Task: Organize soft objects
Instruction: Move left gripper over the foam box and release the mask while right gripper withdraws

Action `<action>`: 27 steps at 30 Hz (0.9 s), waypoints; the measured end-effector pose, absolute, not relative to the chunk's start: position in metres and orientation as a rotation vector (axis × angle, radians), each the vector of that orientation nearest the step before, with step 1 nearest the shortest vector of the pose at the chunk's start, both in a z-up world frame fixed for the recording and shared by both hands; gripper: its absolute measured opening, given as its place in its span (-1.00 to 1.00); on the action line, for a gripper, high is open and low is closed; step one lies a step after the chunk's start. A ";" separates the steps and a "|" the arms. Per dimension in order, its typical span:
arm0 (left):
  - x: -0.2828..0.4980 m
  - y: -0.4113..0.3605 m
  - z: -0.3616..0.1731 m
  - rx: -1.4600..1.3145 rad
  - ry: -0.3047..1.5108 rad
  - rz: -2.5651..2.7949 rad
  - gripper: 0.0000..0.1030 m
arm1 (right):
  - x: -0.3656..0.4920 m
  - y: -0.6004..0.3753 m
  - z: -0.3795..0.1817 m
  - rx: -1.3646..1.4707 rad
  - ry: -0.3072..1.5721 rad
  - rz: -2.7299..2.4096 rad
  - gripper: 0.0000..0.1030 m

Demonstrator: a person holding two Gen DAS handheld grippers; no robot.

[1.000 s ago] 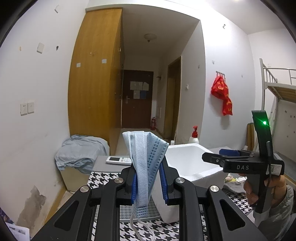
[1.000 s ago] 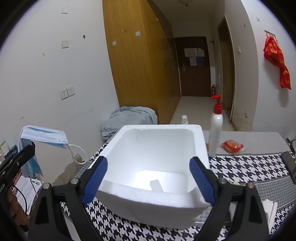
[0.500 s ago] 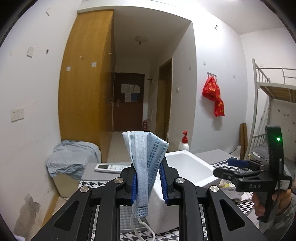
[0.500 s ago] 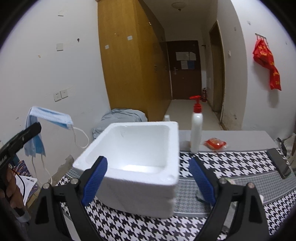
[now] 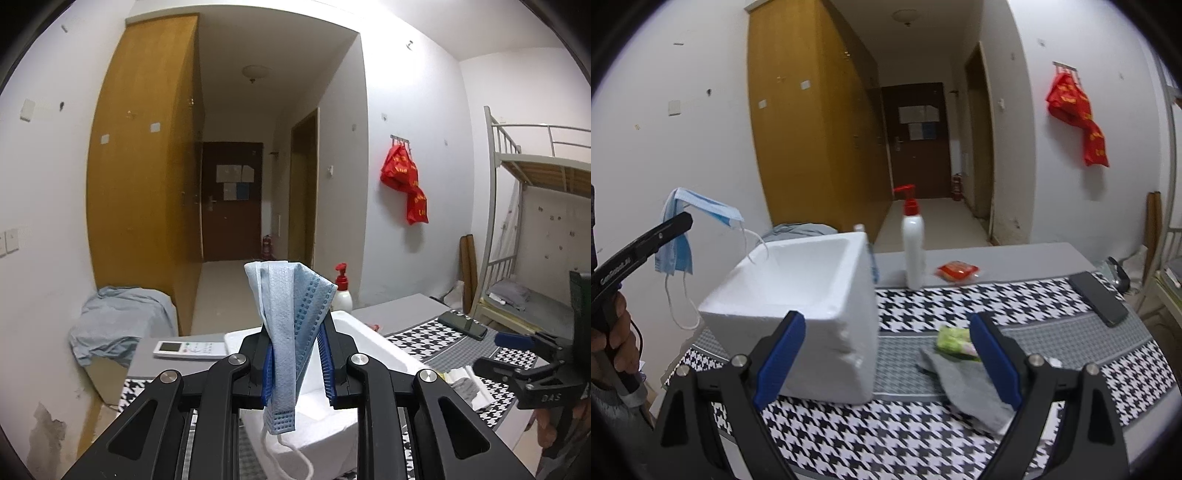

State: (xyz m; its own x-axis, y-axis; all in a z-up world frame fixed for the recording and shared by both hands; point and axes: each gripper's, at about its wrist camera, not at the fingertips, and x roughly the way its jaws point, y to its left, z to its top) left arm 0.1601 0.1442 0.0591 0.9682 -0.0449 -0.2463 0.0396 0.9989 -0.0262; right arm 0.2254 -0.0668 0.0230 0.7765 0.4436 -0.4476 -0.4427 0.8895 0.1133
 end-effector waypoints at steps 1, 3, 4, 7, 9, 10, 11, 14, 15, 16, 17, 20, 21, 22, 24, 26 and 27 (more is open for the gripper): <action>0.163 0.142 0.058 -0.021 0.256 -0.053 -0.57 | 0.225 -0.071 0.022 0.005 0.485 0.471 0.81; 0.168 0.140 0.057 -0.024 0.265 -0.063 -0.57 | 0.223 -0.079 0.021 0.013 0.483 0.454 0.81; 0.170 0.138 0.056 -0.022 0.270 -0.070 -0.57 | 0.222 -0.082 0.021 0.015 0.482 0.449 0.81; 0.177 0.134 0.054 -0.020 0.285 -0.081 -0.57 | 0.220 -0.091 0.019 0.019 0.479 0.429 0.81; 0.182 0.131 0.053 -0.023 0.298 -0.088 -0.57 | 0.220 -0.097 0.018 0.020 0.482 0.416 0.81; 0.184 0.128 0.052 -0.022 0.305 -0.090 -0.56 | 0.220 -0.100 0.017 0.022 0.483 0.411 0.81; 0.187 0.127 0.052 -0.021 0.312 -0.090 -0.57 | 0.219 -0.103 0.016 0.023 0.484 0.404 0.81; 0.195 0.122 0.051 -0.022 0.328 -0.093 -0.57 | 0.218 -0.111 0.015 0.028 0.485 0.391 0.81; 0.199 0.121 0.051 -0.023 0.336 -0.094 -0.57 | 0.217 -0.115 0.014 0.030 0.487 0.388 0.81; 0.204 0.119 0.051 -0.025 0.345 -0.093 -0.57 | 0.217 -0.117 0.013 0.030 0.488 0.384 0.81; 0.207 0.119 0.051 -0.027 0.352 -0.090 -0.57 | 0.217 -0.120 0.013 0.029 0.488 0.378 0.81; 0.218 0.115 0.049 -0.026 0.373 -0.084 -0.55 | 0.217 -0.130 0.011 0.037 0.489 0.366 0.81; 0.221 0.114 0.048 -0.020 0.379 -0.079 -0.48 | 0.217 -0.133 0.011 0.041 0.490 0.361 0.81; 0.223 0.114 0.047 -0.017 0.385 -0.074 -0.28 | 0.217 -0.136 0.010 0.043 0.491 0.356 0.81; 0.228 0.112 0.046 -0.015 0.396 -0.057 0.21 | 0.218 -0.141 0.009 0.045 0.493 0.348 0.81; 0.229 0.113 0.045 -0.023 0.394 -0.020 0.49 | 0.218 -0.146 0.008 0.049 0.494 0.343 0.81; 0.229 0.113 0.045 -0.027 0.394 -0.010 0.60 | 0.219 -0.148 0.008 0.052 0.495 0.339 0.81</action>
State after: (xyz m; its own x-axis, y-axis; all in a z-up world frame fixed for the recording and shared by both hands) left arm 0.2295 0.1125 0.0449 0.9234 -0.0149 -0.3834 0.0046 0.9996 -0.0278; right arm 0.2185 -0.1483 0.0079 0.8255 0.3314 -0.4568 -0.3066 0.9429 0.1301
